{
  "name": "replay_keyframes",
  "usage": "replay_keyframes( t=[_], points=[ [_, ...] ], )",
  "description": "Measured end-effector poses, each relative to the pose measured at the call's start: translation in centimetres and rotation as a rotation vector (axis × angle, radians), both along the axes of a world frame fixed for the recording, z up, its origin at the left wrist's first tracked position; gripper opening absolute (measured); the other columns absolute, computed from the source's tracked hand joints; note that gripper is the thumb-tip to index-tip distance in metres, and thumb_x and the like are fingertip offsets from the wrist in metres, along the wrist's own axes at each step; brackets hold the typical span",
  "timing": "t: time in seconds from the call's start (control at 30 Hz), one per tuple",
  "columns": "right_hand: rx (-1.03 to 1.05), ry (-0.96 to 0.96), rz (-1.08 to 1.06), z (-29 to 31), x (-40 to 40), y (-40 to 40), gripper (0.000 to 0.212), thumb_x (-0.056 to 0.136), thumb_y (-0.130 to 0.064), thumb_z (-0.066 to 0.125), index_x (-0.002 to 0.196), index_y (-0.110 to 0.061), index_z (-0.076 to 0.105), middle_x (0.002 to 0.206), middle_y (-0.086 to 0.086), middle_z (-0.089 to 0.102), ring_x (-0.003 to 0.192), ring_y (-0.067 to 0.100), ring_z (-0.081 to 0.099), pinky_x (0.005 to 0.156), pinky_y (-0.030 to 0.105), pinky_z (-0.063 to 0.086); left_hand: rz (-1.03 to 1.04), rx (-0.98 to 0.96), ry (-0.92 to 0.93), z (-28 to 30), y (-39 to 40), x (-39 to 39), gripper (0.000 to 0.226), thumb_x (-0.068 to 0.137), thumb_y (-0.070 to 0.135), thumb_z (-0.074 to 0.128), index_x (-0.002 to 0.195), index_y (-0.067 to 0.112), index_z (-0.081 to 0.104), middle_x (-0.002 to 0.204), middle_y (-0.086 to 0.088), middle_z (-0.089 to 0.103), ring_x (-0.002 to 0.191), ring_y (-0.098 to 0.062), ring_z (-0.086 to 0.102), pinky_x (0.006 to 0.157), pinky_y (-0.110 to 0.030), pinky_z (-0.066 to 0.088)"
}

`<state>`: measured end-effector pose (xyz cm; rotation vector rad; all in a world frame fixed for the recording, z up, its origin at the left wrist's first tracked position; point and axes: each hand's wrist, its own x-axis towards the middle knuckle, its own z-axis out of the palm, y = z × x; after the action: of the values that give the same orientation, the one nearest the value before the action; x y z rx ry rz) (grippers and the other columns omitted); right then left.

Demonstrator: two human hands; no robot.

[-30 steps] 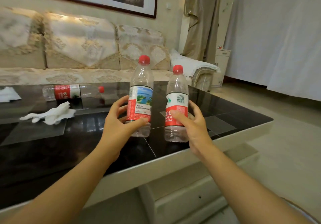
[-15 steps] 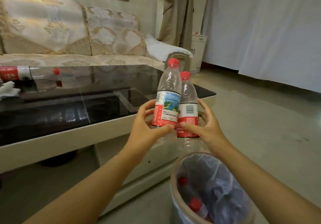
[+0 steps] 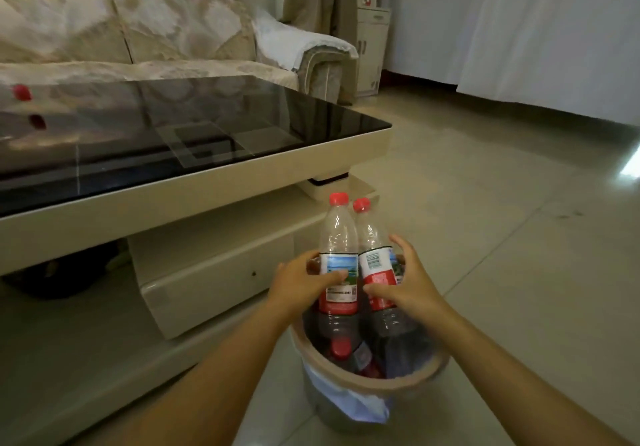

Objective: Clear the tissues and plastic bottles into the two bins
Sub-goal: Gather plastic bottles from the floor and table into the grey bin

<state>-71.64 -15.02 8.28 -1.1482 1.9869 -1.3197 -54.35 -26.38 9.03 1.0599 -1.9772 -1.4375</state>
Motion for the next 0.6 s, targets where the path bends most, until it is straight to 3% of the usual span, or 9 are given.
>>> replay_keyframes(
  t=[0.1,0.17,0.23,0.33,0.5,0.6],
  points=[
    [0.053,0.026,-0.048,-0.7,0.4,-0.2,0.102,0.063,-0.01,0.086,0.142,-0.027,0.025,0.123,-0.004,0.05,0.089,0.002,0.055,0.065,0.011,0.047,0.069,-0.09,-0.113,-0.3,-0.2,-0.7,0.035,0.071,0.038,0.079,0.101,0.038,0.061,0.099,0.009,0.07,0.087,-0.01,0.067,0.083,-0.038,0.056],
    [0.099,0.019,-0.079,-1.0,0.5,-0.2,0.102,0.065,-0.006,0.084,0.144,-0.024,0.023,0.119,-0.003,0.05,0.085,0.005,0.054,0.054,0.008,0.042,0.043,-0.147,-0.2,0.0,-0.2,-1.4,0.047,0.071,0.036,0.079,0.113,0.035,0.06,0.104,0.009,0.07,0.091,-0.012,0.066,0.083,-0.038,0.055],
    [0.105,0.038,-0.099,-1.6,0.2,0.0,0.104,0.063,-0.007,0.085,0.144,-0.022,0.022,0.122,-0.001,0.053,0.095,0.014,0.057,0.066,0.014,0.047,-0.027,-0.217,-0.309,0.2,0.0,-2.0,0.052,0.07,0.035,0.077,0.118,0.033,0.057,0.107,0.008,0.069,0.095,-0.015,0.064,0.083,-0.038,0.054],
    [0.109,0.063,-0.088,-1.5,0.0,0.4,0.094,0.062,-0.011,0.086,0.137,-0.03,0.033,0.12,-0.006,0.055,0.108,0.017,0.056,0.09,0.037,0.051,-0.076,-0.274,-0.398,0.1,0.6,-2.5,0.055,0.072,0.035,0.076,0.122,0.032,0.053,0.11,0.005,0.067,0.096,-0.016,0.063,0.08,-0.037,0.055],
    [0.058,0.134,-0.067,0.5,1.0,0.1,0.065,0.071,-0.008,0.079,0.121,-0.035,0.049,0.115,-0.013,0.053,0.109,0.01,0.053,0.085,0.024,0.046,0.031,-0.271,-0.349,0.9,0.7,-1.3,0.064,0.077,0.04,0.073,0.133,0.025,0.044,0.111,0.002,0.067,0.1,-0.017,0.062,0.084,-0.037,0.052],
    [0.027,0.161,-0.036,2.2,2.5,-0.4,0.062,0.076,-0.011,0.076,0.128,-0.031,0.05,0.12,-0.01,0.053,0.111,0.009,0.051,0.076,0.014,0.043,0.03,-0.269,-0.254,3.2,0.7,1.1,0.071,0.077,0.037,0.074,0.138,0.026,0.039,0.109,0.006,0.065,0.099,-0.013,0.061,0.088,-0.038,0.052]
  ],
)
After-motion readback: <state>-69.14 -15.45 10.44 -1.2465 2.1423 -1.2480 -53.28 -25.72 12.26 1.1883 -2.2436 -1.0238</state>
